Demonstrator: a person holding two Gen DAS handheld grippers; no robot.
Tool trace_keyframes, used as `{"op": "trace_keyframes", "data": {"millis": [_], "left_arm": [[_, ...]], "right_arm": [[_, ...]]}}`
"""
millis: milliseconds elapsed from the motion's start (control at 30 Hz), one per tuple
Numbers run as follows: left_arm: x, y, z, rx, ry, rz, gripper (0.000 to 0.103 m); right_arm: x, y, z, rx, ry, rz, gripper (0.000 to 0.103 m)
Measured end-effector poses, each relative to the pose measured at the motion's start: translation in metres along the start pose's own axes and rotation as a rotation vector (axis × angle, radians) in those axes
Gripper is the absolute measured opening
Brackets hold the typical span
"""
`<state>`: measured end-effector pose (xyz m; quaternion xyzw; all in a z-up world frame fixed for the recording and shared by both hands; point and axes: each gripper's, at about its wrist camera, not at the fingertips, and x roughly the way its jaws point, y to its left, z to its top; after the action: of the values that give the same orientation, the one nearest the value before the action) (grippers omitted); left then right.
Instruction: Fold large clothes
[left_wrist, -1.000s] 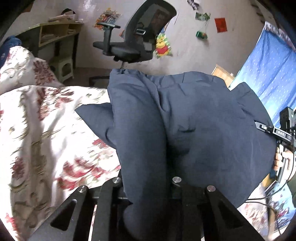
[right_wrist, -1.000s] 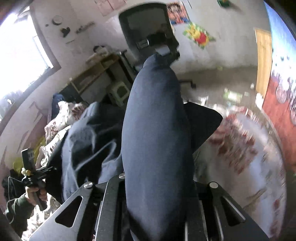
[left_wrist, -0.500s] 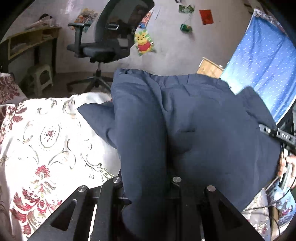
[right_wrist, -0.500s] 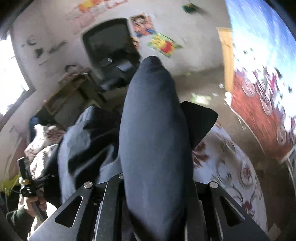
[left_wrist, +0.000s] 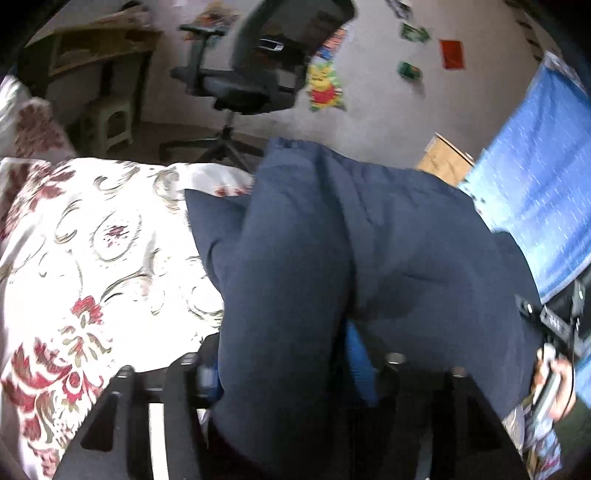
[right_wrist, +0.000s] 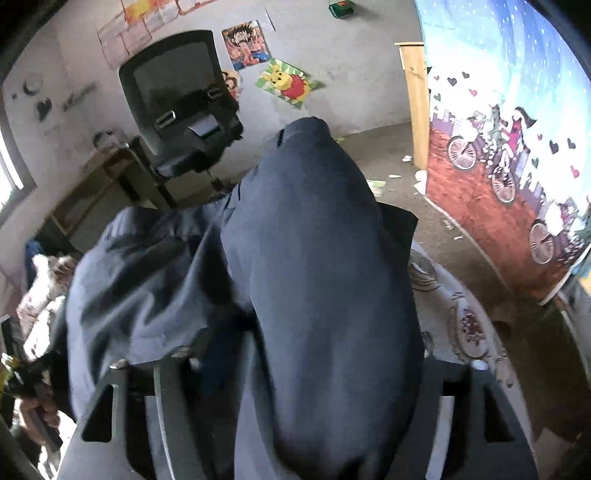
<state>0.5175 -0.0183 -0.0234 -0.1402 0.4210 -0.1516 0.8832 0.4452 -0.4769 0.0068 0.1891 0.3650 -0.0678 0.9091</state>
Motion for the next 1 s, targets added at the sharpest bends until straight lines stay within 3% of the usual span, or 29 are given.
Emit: {"op": "trace_keyframes", "data": {"millis": [167,300,400,733,1000], "left_arm": [[-0.012,0.0,0.0,-0.039,-0.025,0.073,0.082],[-0.026,-0.01,-0.003,-0.023,-0.065,0.12,0.088],[-0.042,-0.024,-0.009,0.005,-0.104,0.138,0.1],[-0.091,-0.068,-0.022,0.133,-0.198,0.151,0.103],[-0.122,-0.085,-0.032,0.179,-0.266,0.201,0.103]], "right_arm": [[-0.016,0.002,0.0,-0.045,-0.015,-0.09,0.084],[-0.037,0.01,-0.001,-0.065,-0.046,-0.132,0.085],[-0.055,0.013,-0.004,-0.06,-0.082,-0.14,0.085],[-0.109,0.041,-0.017,-0.152,-0.199,-0.162,0.089],[-0.153,0.075,-0.032,-0.272,-0.257,-0.115,0.089]]}}
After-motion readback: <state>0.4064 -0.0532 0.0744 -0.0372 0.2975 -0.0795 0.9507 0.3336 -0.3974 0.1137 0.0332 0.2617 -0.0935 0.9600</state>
